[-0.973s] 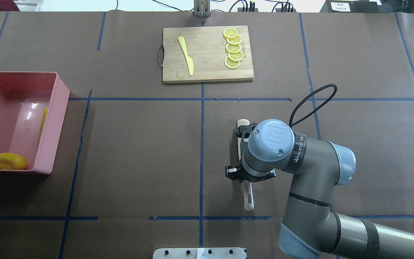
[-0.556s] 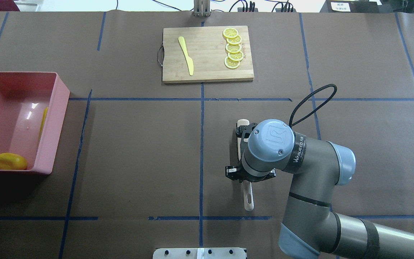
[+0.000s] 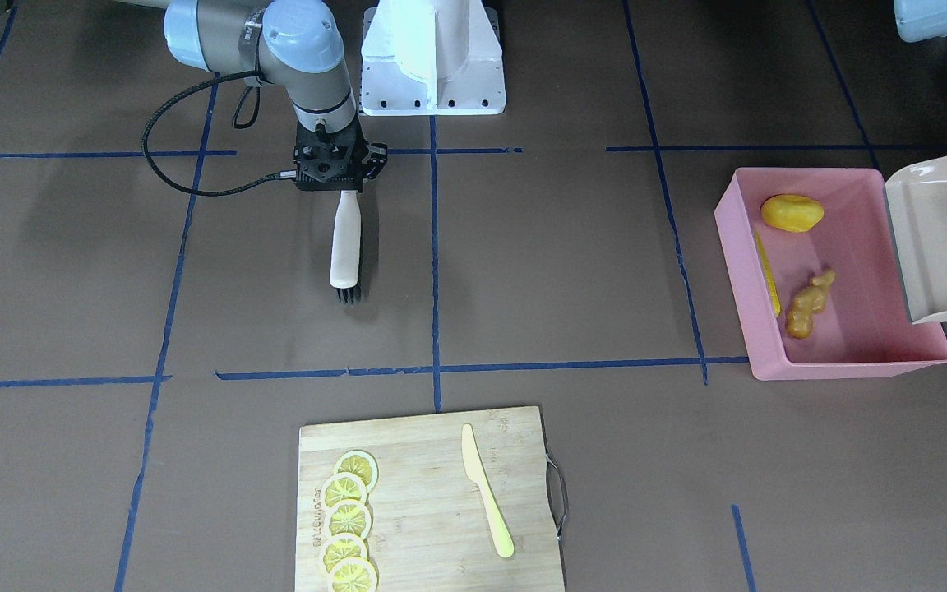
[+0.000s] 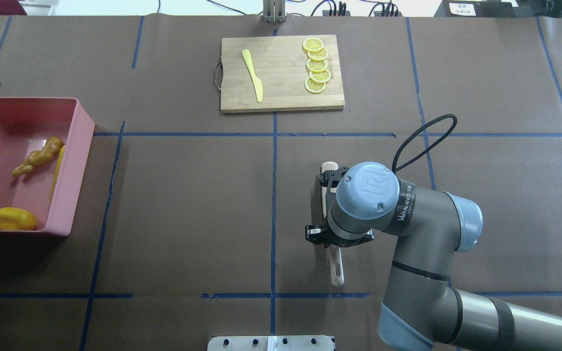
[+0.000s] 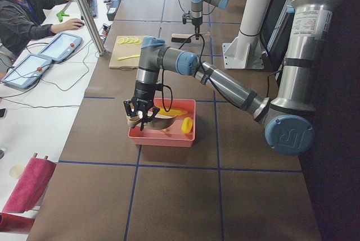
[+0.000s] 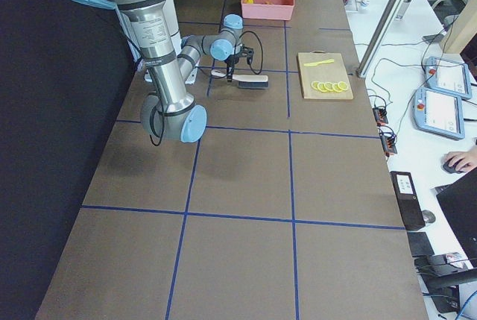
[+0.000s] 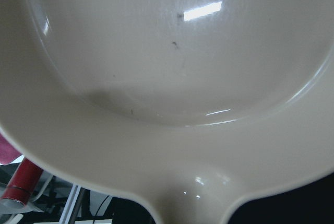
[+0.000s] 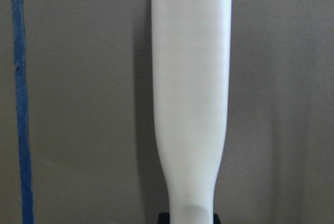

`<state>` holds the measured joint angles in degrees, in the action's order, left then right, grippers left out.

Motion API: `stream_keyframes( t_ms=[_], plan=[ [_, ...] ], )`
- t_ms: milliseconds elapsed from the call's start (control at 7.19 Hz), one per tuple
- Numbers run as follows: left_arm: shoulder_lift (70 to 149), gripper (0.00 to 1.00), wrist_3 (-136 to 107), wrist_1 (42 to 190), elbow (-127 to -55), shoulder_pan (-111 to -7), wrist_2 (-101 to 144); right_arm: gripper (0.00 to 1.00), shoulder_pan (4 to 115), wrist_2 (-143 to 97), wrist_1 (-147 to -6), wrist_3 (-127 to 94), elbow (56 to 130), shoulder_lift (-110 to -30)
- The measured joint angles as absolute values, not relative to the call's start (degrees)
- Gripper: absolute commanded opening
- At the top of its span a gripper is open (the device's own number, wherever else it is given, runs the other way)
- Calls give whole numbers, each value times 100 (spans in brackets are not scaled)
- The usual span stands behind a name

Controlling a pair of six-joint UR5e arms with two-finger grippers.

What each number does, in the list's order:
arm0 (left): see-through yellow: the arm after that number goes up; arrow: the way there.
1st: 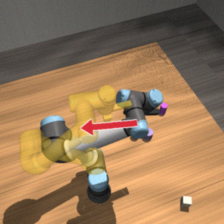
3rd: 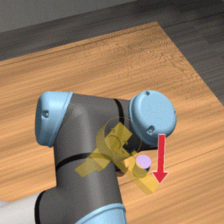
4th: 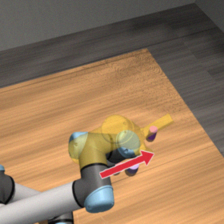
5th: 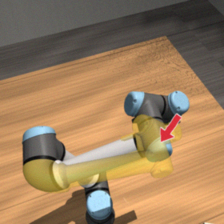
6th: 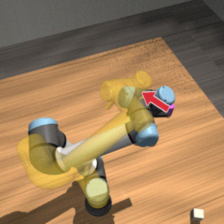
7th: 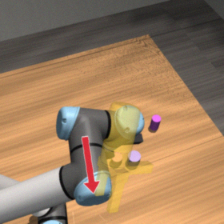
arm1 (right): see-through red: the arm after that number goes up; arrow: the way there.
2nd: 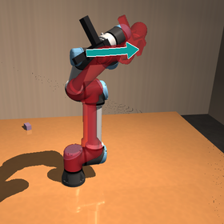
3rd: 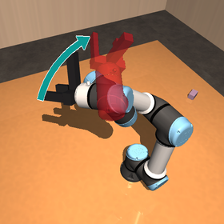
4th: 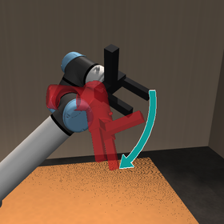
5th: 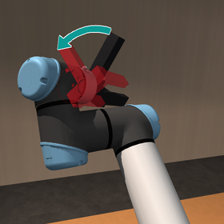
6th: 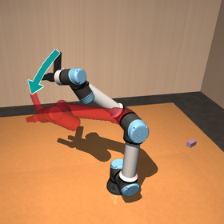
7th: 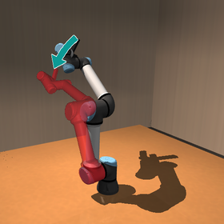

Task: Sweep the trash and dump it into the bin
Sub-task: 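Hold the emptied dustpan tilted over the pink bin with the left gripper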

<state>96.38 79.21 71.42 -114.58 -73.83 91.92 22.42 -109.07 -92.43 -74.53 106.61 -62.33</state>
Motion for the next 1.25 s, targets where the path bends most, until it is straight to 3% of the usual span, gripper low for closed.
stream_keyframes(
  t_ms=[1251],
  plan=[
    [9978, 0, 6215, 7053, -11533, -7300, 11482, 0, 2298, -10873, -9237, -7438, 10685, -6237]
  ],
)
